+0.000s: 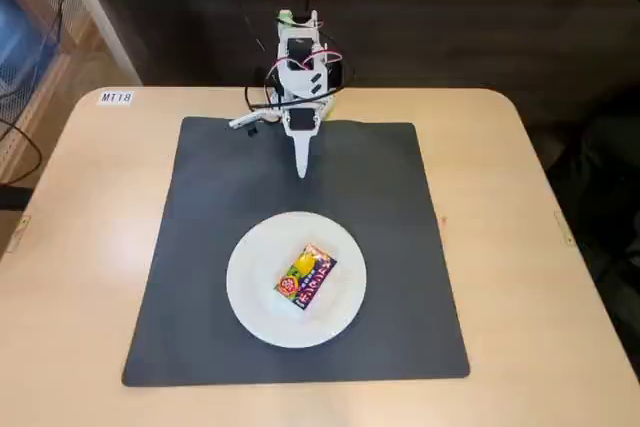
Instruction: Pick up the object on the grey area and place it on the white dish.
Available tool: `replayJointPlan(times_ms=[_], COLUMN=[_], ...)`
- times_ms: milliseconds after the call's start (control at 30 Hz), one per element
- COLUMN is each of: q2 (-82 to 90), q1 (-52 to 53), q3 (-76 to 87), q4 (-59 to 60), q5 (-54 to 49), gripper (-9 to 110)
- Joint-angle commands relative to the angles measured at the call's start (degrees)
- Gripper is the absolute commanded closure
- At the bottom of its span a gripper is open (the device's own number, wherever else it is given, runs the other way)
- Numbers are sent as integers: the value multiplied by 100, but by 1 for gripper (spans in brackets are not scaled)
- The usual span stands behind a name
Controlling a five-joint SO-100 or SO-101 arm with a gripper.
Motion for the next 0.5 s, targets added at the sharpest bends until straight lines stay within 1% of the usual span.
replayJointPlan(times_ms=[0,467], q2=[141,141], q1=[9,0], q3=[387,413], q4=[26,-53], q5=[-18,0], gripper=[101,101])
